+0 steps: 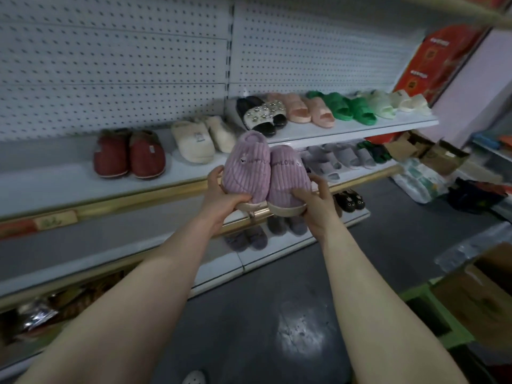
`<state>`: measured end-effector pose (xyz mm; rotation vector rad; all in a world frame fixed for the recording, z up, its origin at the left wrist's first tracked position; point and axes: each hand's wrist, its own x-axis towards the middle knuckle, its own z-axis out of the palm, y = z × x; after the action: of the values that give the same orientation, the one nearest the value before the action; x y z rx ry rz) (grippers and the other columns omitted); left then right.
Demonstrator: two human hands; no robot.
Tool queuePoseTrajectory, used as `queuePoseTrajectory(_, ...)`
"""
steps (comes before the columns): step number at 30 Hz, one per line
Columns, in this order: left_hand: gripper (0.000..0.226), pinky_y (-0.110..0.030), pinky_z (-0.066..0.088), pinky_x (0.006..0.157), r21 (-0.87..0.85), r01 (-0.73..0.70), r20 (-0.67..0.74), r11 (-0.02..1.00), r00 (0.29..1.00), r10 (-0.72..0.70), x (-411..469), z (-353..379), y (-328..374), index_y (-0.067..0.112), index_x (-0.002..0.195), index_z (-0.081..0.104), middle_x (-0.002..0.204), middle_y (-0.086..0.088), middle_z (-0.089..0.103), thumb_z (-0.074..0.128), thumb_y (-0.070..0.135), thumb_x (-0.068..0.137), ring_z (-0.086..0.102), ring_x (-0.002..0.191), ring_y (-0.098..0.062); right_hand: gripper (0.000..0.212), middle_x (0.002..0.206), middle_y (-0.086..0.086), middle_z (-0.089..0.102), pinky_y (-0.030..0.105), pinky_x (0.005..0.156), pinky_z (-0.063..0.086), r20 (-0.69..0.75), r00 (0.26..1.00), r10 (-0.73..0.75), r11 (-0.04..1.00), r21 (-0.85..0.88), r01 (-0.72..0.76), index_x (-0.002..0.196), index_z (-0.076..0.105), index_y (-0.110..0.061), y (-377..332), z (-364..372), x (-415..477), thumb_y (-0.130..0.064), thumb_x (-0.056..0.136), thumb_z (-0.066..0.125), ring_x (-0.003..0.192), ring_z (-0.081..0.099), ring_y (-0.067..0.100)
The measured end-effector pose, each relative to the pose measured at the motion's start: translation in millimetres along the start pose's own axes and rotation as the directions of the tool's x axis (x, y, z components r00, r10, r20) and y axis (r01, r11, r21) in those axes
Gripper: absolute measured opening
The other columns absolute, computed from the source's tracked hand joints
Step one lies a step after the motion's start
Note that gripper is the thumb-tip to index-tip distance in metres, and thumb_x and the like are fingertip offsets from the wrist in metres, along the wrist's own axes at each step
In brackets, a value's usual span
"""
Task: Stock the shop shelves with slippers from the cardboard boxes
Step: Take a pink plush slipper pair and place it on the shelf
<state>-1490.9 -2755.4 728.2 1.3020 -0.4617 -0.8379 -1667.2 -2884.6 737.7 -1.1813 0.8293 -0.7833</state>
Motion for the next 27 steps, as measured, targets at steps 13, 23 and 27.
queuePoseTrajectory(13, 0.089, -0.037, 0.055, 0.088, -0.057, -0.135, -0.234, 0.989, 0.965, 0.118, -50.1, -126.9, 12.4, 0.023, 0.142, 0.035, 0.134, -0.002, 0.050, 0.075, -0.011, 0.070, 0.054, 0.118, -0.020, 0.047, 0.118, 0.011, 0.059, 0.035, 0.074, 0.059, 0.253, 0.967, 0.013, 0.999, -0.034, -0.005, 0.124, 0.052, -0.018, 32.0, 128.1, -22.0, 0.004, 0.085, 0.065, 0.099, 0.065, 0.026)
queuePoseTrajectory(23, 0.092, -0.038, 0.057, 0.084, -0.003, -0.153, -0.272, 0.988, 0.951, 0.146, -41.9, -296.8, 51.6, 0.024, 0.141, 0.033, 0.136, -0.009, 0.048, 0.076, -0.012, 0.068, 0.052, 0.122, -0.029, 0.047, 0.121, 0.020, 0.061, 0.038, 0.074, 0.054, 0.282, 0.958, 0.053, 0.997, -0.071, -0.035, 0.114, 0.055, -0.030, 71.7, 295.9, -30.4, 0.000, 0.081, 0.069, 0.102, 0.064, 0.035)
queuePoseTrajectory(27, 0.093, -0.031, 0.056, 0.075, 0.028, -0.164, -0.331, 0.986, 0.929, 0.164, -25.6, -370.6, 63.9, 0.023, 0.140, 0.035, 0.134, -0.015, 0.049, 0.077, -0.013, 0.066, 0.054, 0.120, -0.032, 0.048, 0.125, 0.021, 0.058, 0.037, 0.071, 0.056, 0.267, 0.962, 0.054, 0.998, -0.046, -0.043, 0.111, 0.056, -0.029, 92.5, 364.4, -34.3, 0.001, 0.077, 0.071, 0.107, 0.062, 0.036)
